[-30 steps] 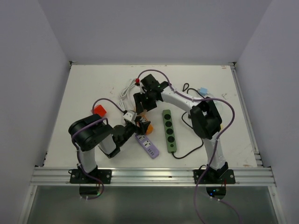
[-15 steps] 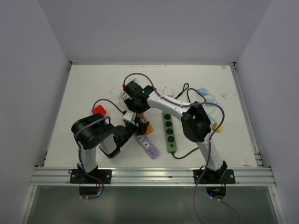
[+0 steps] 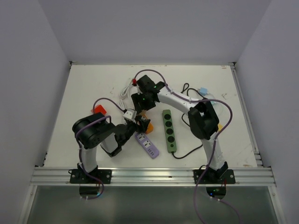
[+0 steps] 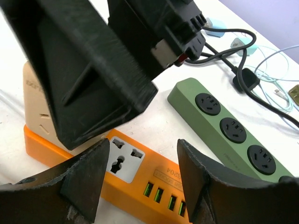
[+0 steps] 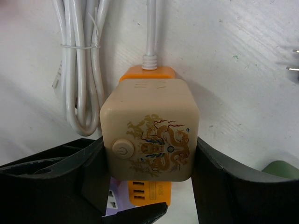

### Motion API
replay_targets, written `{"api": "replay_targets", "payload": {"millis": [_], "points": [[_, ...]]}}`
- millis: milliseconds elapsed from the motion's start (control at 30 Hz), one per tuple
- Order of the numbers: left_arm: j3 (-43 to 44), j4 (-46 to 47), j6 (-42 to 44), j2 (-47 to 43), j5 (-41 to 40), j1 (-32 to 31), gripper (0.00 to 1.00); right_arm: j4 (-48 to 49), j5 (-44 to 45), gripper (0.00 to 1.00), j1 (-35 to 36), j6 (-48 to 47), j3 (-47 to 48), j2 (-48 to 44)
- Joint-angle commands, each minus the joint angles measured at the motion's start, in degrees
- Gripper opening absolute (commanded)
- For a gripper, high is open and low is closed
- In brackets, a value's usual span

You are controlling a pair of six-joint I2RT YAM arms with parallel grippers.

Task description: Pull the plug off the socket

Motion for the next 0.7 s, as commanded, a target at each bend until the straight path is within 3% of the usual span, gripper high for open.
{"api": "replay_targets", "payload": {"millis": [0,167,333,567,667], "points": [[-6.7,-3.1,-5.3,13.7,-1.2,1.1,0.66,3.8,-19.5,0.0,-2.4,6.5,-2.3,-3.5],[-7.0,-1.0,-6.3,15.5,0.2,1.1,0.66,3.9,-17.5,0.0,-2.6,6.9,-2.4,-3.4],[-5.8,-3.9,-6.8,15.9,-0.5,1.1,0.66,-3.5,1.0,0.0,3.5,1.1,2.8,-2.0],[-5.4,-2.0,-7.8,19.4,0.5,2.0,0.66,-9.5,18.1,0.0,10.3,-0.6,7.6,2.4],[-4.7,-4.3,-7.9,19.4,0.5,2.0,0.66,-11.5,19.8,0.0,10.7,-1.4,9.0,4.1]]}}
